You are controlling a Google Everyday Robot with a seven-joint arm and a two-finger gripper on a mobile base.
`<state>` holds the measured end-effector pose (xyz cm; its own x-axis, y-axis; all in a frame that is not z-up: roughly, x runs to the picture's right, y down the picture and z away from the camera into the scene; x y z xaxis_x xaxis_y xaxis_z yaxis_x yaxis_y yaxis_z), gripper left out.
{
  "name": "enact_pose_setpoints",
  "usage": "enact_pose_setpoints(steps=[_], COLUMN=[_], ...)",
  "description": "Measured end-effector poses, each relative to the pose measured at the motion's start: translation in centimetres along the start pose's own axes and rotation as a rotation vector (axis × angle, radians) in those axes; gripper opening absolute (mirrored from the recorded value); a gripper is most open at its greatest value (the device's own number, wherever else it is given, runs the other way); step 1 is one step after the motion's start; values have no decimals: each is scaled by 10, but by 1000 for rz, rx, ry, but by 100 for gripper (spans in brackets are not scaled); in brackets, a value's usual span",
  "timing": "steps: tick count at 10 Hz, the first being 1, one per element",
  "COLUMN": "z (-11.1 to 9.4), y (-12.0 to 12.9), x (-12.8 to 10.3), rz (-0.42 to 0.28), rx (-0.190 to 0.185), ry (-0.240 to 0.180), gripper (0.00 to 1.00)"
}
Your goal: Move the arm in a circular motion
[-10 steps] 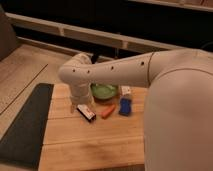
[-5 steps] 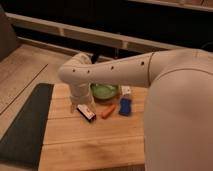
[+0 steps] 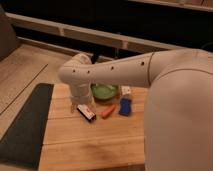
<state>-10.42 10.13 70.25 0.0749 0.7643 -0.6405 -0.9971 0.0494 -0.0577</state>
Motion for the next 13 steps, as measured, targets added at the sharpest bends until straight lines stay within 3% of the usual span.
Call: enact_pose_setpoints(steps=[6, 9, 13], z=[6, 10, 11], y=[-34, -73, -153], x=[8, 13, 13], rz=[96, 199, 381], rx=[-4, -3, 12], ry=[-9, -7, -25], gripper=[65, 65, 65])
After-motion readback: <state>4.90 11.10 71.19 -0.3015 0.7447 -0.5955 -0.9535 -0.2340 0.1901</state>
